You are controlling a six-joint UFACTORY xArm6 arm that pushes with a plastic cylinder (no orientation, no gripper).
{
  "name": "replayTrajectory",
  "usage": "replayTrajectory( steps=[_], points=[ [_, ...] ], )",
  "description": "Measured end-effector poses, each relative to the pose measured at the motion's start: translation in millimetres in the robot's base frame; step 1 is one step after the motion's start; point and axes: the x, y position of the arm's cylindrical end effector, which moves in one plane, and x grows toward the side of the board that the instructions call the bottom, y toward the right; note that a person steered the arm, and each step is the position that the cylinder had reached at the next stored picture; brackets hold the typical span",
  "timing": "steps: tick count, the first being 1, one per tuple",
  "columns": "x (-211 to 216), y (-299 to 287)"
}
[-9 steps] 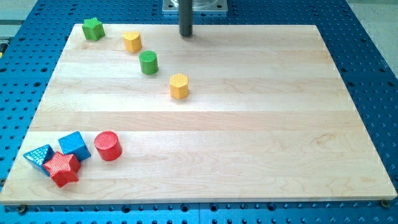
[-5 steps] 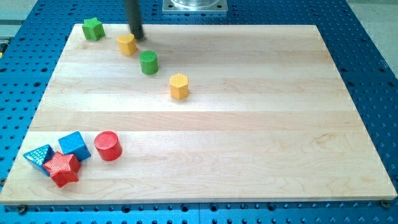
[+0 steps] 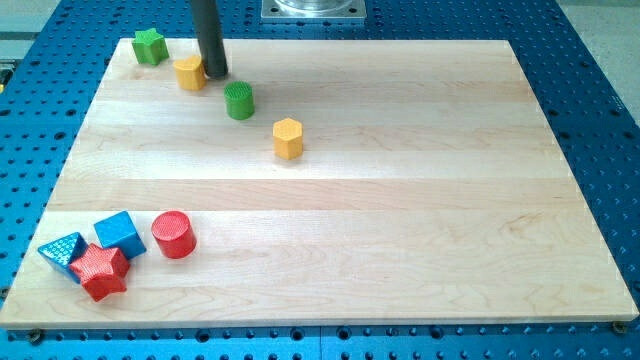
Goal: Adjust the yellow heart and the green circle in a diagonal line
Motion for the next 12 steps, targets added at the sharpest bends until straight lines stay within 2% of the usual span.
replayTrajectory(
  steps=[1, 3, 4, 5, 7, 9, 10, 11, 12],
  points=[
    [0, -5],
    [-14, 106],
    [-18, 140],
    [-16, 149],
    [-10, 148],
    [35, 74],
    [50, 62],
    [54, 62],
    [54, 87]
  ],
)
